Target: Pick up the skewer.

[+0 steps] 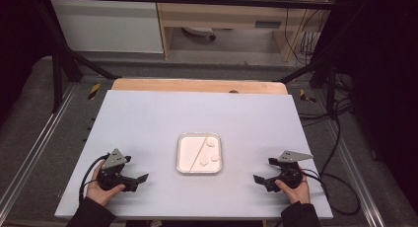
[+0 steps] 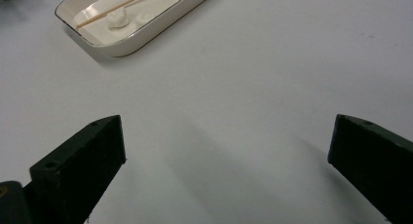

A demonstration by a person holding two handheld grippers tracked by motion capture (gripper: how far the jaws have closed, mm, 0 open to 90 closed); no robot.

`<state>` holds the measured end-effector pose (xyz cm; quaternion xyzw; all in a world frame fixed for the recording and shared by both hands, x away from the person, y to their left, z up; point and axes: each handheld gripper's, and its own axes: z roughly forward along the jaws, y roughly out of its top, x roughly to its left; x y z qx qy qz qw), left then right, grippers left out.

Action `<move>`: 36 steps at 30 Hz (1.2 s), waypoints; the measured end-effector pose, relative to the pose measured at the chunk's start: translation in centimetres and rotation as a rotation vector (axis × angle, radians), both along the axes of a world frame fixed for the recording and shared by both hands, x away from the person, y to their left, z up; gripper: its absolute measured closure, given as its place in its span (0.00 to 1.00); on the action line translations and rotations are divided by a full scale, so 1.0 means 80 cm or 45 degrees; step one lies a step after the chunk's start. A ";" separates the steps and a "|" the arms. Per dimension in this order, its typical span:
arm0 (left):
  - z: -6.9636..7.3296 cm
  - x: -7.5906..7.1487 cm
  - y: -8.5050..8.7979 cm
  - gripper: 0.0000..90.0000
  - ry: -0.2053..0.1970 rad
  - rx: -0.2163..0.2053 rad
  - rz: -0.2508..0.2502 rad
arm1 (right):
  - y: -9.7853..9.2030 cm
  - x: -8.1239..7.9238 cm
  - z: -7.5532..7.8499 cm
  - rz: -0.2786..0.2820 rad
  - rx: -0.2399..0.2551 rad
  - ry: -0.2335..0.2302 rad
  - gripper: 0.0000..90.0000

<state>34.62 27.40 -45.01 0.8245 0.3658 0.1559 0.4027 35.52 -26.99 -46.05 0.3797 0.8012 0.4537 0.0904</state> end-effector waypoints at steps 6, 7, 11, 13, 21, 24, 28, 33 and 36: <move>0.001 -0.001 -0.002 0.05 0.003 -0.001 -0.005 | 0.000 -0.001 0.001 -0.004 0.003 0.006 0.01; 0.001 -0.001 -0.003 0.05 0.004 0.000 -0.009 | 0.000 -0.001 0.001 -0.005 0.004 0.007 0.01; 0.003 0.000 -0.006 0.04 0.002 0.011 -0.012 | -0.001 0.001 0.002 -0.005 -0.001 0.003 0.01; 0.003 0.000 -0.008 0.04 0.004 0.007 -0.010 | -0.001 0.001 0.002 -0.008 0.001 0.001 0.01; 0.007 0.001 -0.012 0.05 0.001 0.012 -0.005 | 0.000 0.002 0.002 -0.004 -0.006 0.001 0.01; 0.012 0.001 -0.017 0.05 -0.006 0.015 0.005 | 0.000 0.001 0.002 -0.005 -0.007 -0.001 0.01; 0.015 0.002 -0.021 0.05 -0.007 0.023 0.017 | -0.001 0.001 0.002 -0.006 -0.009 -0.001 0.01; 0.023 0.002 -0.033 0.05 -0.013 0.030 0.039 | 0.001 0.001 0.002 -0.007 -0.013 0.003 0.01; 0.025 0.002 -0.037 0.05 -0.006 0.020 0.042 | 0.001 0.002 0.001 -0.003 -0.022 -0.001 0.01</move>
